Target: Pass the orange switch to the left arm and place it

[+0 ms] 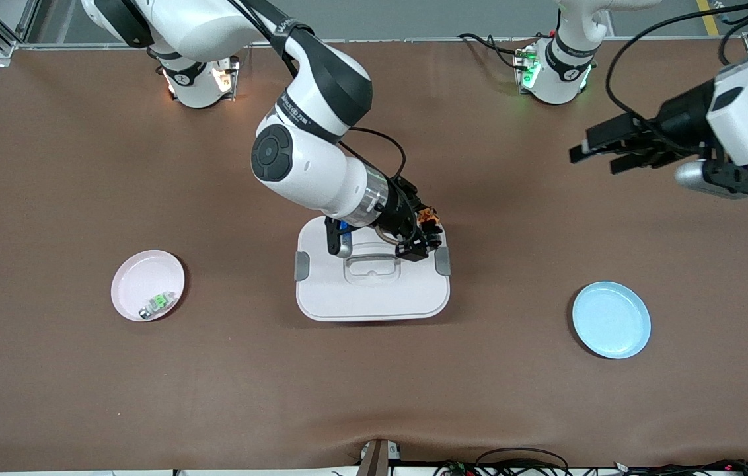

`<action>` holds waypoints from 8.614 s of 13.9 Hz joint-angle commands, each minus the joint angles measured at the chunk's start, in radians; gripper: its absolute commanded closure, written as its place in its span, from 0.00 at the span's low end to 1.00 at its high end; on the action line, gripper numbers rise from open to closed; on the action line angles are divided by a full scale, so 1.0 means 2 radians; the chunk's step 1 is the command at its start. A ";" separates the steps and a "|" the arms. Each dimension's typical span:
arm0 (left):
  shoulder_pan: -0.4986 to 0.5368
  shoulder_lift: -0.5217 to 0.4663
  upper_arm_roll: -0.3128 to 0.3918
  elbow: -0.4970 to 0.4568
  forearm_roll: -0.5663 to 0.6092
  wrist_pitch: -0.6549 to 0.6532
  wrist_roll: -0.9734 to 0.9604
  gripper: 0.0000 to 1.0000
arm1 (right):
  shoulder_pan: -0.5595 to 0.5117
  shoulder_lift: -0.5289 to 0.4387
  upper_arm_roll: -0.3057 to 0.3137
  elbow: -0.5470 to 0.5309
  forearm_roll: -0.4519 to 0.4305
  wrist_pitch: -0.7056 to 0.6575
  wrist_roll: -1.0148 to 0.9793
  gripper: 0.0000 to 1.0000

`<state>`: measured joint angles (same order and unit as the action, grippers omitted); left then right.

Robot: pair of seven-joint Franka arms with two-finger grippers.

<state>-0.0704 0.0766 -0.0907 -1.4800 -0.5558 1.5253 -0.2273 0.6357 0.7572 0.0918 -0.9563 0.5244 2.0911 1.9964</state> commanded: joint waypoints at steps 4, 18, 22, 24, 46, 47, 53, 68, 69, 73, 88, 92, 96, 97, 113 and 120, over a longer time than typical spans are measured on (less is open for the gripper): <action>-0.007 0.048 -0.005 0.006 -0.067 0.000 0.019 0.00 | -0.013 0.012 0.038 0.053 0.005 -0.005 0.066 1.00; -0.042 0.084 -0.035 0.004 -0.079 0.132 0.050 0.00 | -0.016 0.012 0.054 0.062 0.025 0.015 0.150 1.00; -0.058 0.100 -0.035 0.004 -0.084 0.152 0.050 0.00 | -0.014 0.012 0.055 0.066 0.027 0.027 0.172 1.00; -0.066 0.101 -0.035 0.004 -0.083 0.158 0.049 0.00 | -0.016 0.013 0.056 0.066 0.041 0.031 0.174 1.00; -0.071 0.102 -0.035 0.001 -0.078 0.148 0.041 1.00 | -0.013 0.019 0.050 0.066 0.051 0.059 0.175 0.36; -0.071 0.102 -0.035 0.001 -0.078 0.148 0.041 1.00 | -0.013 0.019 0.049 0.066 0.051 0.060 0.175 0.15; -0.070 0.101 -0.035 0.001 -0.078 0.148 0.042 1.00 | -0.046 0.019 0.059 0.066 0.053 0.038 0.173 0.00; 0.077 0.028 -0.025 0.011 0.081 -0.021 0.067 1.00 | -0.245 -0.017 0.138 0.066 -0.018 -0.245 -0.406 0.00; 0.087 0.028 -0.026 0.011 0.091 -0.023 0.068 1.00 | -0.247 -0.019 0.138 0.066 -0.044 -0.265 -0.454 0.00; 0.100 0.035 -0.024 0.011 0.131 -0.010 0.055 1.00 | -0.283 -0.033 0.138 0.066 -0.116 -0.338 -0.633 0.00; 0.095 0.145 -0.004 0.011 0.261 0.158 -0.345 1.00 | -0.372 -0.072 0.137 0.061 -0.408 -0.373 -1.035 0.00; 0.073 0.185 -0.005 0.011 0.344 0.190 -0.485 1.00 | -0.382 -0.099 0.136 0.061 -0.409 -0.373 -1.033 0.00; 0.069 0.222 -0.007 0.011 0.352 0.230 -0.534 1.00 | -0.402 -0.127 0.144 0.061 -0.399 -0.423 -1.034 0.00; 0.069 0.231 -0.007 0.011 0.352 0.243 -0.535 1.00 | -0.402 -0.143 0.143 0.061 -0.399 -0.440 -1.032 0.00; 0.074 0.336 0.001 0.008 0.384 0.333 -0.572 1.00 | -0.335 -0.181 0.007 0.035 -0.310 -0.450 -1.034 0.00; 0.076 0.351 0.001 0.004 0.408 0.367 -0.649 1.00 | -0.270 -0.193 -0.108 0.016 -0.242 -0.442 -1.036 0.00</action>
<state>0.0816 0.7810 -0.0929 -1.4717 0.2353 2.2410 -1.4803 0.0821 0.4180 -0.0723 -0.8624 -0.0051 1.1891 -0.0741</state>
